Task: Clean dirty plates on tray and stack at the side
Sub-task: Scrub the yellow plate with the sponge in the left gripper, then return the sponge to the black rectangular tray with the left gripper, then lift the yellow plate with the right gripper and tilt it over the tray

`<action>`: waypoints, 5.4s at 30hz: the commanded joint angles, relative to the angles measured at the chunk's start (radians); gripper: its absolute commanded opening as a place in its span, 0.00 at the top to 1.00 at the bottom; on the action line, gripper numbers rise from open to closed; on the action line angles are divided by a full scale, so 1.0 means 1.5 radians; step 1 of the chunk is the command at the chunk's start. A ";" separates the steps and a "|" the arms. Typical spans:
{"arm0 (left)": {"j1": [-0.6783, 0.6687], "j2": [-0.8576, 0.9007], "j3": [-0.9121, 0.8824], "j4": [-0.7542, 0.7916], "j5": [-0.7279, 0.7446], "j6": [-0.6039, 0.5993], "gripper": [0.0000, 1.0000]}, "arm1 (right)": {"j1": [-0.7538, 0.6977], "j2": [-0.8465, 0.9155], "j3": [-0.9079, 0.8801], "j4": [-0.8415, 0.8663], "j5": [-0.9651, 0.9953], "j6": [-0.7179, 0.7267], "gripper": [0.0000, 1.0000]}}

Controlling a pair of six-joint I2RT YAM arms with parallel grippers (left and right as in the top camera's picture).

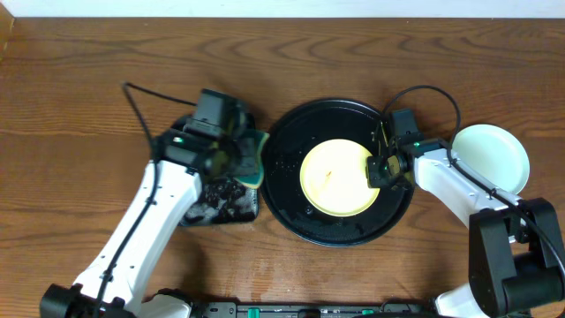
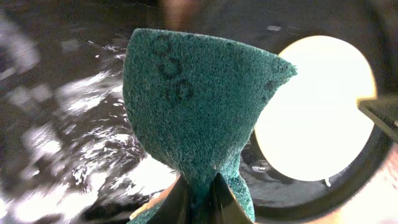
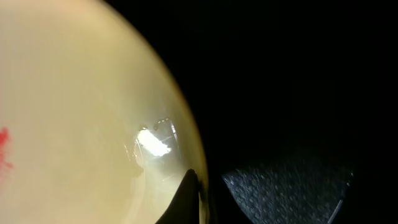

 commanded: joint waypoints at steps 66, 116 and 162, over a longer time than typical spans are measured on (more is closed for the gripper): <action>-0.327 0.404 0.085 0.301 0.090 -0.233 0.92 | 0.010 0.022 0.003 -0.028 0.002 0.008 0.99; 0.057 0.058 -0.093 -0.003 -0.209 -0.134 0.90 | 0.010 0.022 0.003 -0.030 0.002 0.008 0.99; 0.065 -0.271 -0.024 -0.125 -0.179 -0.105 0.17 | 0.289 -0.161 0.048 0.394 0.039 -0.021 0.99</action>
